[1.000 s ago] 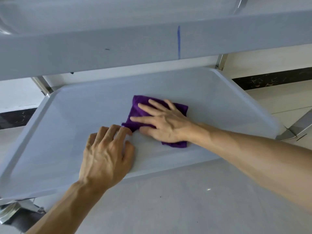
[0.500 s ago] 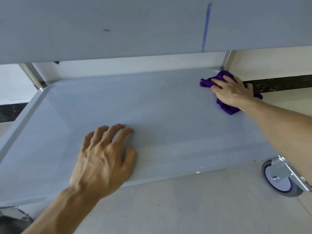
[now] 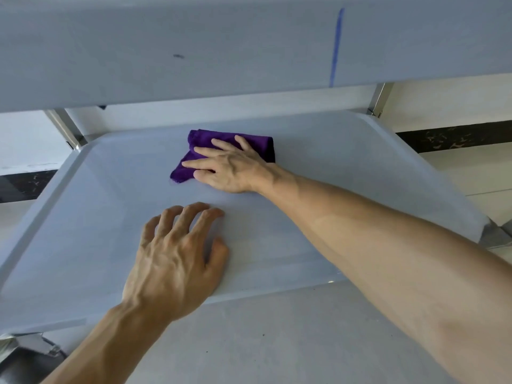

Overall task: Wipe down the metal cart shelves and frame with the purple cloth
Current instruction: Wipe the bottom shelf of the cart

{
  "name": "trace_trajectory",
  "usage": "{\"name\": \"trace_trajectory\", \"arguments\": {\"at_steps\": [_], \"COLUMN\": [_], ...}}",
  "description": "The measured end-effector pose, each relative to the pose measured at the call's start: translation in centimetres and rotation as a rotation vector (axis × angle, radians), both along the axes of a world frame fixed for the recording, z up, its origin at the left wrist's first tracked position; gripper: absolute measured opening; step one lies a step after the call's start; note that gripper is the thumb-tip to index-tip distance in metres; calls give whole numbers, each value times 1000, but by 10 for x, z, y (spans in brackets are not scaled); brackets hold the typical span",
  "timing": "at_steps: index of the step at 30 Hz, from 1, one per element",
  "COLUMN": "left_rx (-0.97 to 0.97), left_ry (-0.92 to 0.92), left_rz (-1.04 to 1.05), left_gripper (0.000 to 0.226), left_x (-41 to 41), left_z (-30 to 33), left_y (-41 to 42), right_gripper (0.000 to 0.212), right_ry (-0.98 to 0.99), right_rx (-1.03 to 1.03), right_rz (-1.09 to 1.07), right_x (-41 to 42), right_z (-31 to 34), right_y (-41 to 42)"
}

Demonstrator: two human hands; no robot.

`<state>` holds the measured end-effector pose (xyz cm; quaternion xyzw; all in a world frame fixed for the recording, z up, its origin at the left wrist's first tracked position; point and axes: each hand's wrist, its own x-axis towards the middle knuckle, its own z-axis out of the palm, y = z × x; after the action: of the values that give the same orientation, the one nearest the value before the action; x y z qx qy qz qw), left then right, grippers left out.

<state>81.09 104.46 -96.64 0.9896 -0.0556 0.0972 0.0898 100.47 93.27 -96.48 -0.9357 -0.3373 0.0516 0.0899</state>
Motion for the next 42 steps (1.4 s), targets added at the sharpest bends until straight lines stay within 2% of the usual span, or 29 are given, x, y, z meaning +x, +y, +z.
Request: {"name": "trace_trajectory", "arguments": {"at_steps": [3, 7, 13, 16, 18, 24, 28, 33, 39, 42], "left_rx": [-9, -31, -41, -32, -31, -17, -16, -7, -7, -10], "left_ry": [13, 8, -20, -19, -14, 5, 7, -6, -30, -58], "left_rz": [6, 13, 8, 10, 13, 27, 14, 2, -23, -26], "left_gripper": [46, 45, 43, 43, 43, 47, 49, 51, 47, 44], "left_x": [1, 1, 2, 2, 1, 0, -2, -3, -1, 0], "left_z": [0, 1, -3, -2, -1, 2, 3, 5, 1, -1], "left_y": [2, 3, 2, 1, 1, -1, -1, 0, 3, 4], "right_gripper": [46, 48, 51, 55, 50, 47, 47, 48, 48, 46], "right_ry": [-13, -20, 24, 24, 15, -37, -49, -113, -43, -58], "right_rx": [-46, -94, -134, -38, 21, 122, 46, -92, -13, 10], "right_rz": [-85, -304, -697, -765, -770, -941, -1011, -933, -912, -756], "right_x": [15, 51, 78, 66, 53, -12, -64, -121, -117, -99], "right_z": [7, 12, 10, 8, 5, 6, 7, 1, -5, -5], "right_y": [-22, -72, -221, -272, -284, -290, -282, -262, -196, -140]}}
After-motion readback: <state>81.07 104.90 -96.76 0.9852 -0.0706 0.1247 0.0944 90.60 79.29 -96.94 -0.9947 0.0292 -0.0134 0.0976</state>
